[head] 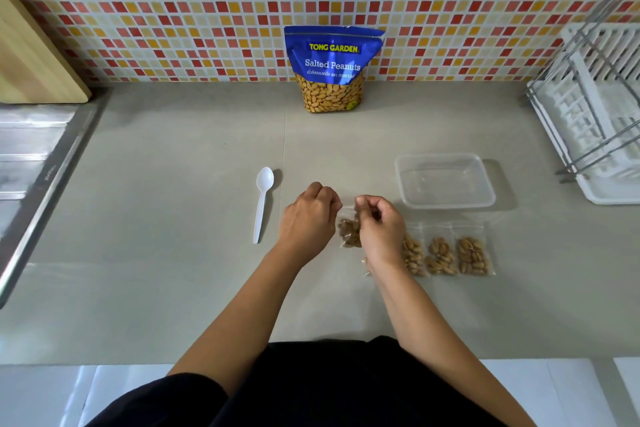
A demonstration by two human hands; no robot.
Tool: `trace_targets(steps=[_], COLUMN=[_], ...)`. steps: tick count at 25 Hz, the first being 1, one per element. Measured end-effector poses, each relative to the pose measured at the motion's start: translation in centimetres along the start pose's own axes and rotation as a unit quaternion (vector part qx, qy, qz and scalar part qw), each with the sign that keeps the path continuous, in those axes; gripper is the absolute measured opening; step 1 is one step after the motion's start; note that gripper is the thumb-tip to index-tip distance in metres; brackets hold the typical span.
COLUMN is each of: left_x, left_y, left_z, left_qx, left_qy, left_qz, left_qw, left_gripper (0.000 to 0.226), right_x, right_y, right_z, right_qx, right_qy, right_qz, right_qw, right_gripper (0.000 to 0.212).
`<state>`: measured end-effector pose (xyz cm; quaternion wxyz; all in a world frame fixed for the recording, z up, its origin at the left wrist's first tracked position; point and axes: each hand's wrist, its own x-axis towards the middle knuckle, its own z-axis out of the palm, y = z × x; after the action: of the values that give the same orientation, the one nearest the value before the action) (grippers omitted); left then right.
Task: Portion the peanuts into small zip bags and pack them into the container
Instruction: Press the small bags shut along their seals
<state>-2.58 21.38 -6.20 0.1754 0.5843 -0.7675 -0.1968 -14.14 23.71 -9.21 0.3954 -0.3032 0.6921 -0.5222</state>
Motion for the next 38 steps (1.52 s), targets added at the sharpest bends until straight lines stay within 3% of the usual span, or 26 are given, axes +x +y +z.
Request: trace_targets(steps=[10,13,14,16,17,19,22,24,26,29,32,35,38], left_x=[-0.2,-0.1,-0.3,-1.3,-1.9,-3.0,-4.6,-5.4,-5.8,-6.0,-5.7,-4.4,-1.8], left_y=[-1.5,-2.3,-2.7,-3.3,-3.9,-5.2,-6.9,-7.5,-7.5,-6.9,-6.4,-5.6,-3.6], left_z=[-0.7,-0.7,-0.8,-0.9,-0.9,-0.7,0.0,0.3,0.5,0.8,0.2,-0.1,1.4], left_qx=[-0.046,-0.126,-0.215,-0.435,-0.492,-0.512,-0.438,-0.341,-0.267,-0.2,-0.16,-0.14,-0.104], left_qy=[0.042,0.025,-0.004,-0.076,-0.094,-0.112,-0.093,-0.055,-0.036,-0.038,0.023,0.092,-0.002], left_qz=[-0.023,-0.084,-0.131,-0.227,-0.252,-0.271,-0.311,-0.324,-0.315,-0.299,-0.269,-0.164,-0.059], left_qw=[0.998,0.988,0.968,0.868,0.828,0.807,0.838,0.881,0.91,0.932,0.95,0.972,0.993], left_gripper=[0.019,0.02,0.02,0.025,0.026,0.025,0.022,0.016,0.013,0.019,0.027,0.024,0.027], right_x=[0.1,0.6,0.6,0.6,0.5,0.0,-0.5,-0.6,-0.3,0.0,-0.2,0.3,1.5], right_y=[-0.5,-0.3,-0.4,-0.1,0.1,0.8,2.3,2.3,2.0,2.2,2.0,1.4,1.4], right_z=[0.9,1.1,1.3,1.8,2.1,2.9,3.8,4.1,4.3,4.4,3.1,-0.5,-4.2], right_qx=[-0.016,0.014,0.034,0.062,0.076,0.088,-0.095,-0.263,-0.342,-0.386,-0.353,-0.338,-0.411], right_qy=[-0.012,-0.034,-0.045,-0.045,-0.051,-0.083,-0.136,-0.158,-0.166,-0.176,-0.176,-0.115,-0.123], right_qz=[0.004,0.032,0.05,0.087,0.108,0.14,0.047,-0.048,-0.073,-0.059,-0.067,-0.134,-0.155], right_qw=[1.0,0.999,0.997,0.993,0.99,0.983,0.985,0.951,0.922,0.904,0.916,0.924,0.89], right_gripper=[0.016,0.013,0.012,0.011,0.011,0.011,0.01,0.007,0.01,0.02,0.036,0.025,0.03])
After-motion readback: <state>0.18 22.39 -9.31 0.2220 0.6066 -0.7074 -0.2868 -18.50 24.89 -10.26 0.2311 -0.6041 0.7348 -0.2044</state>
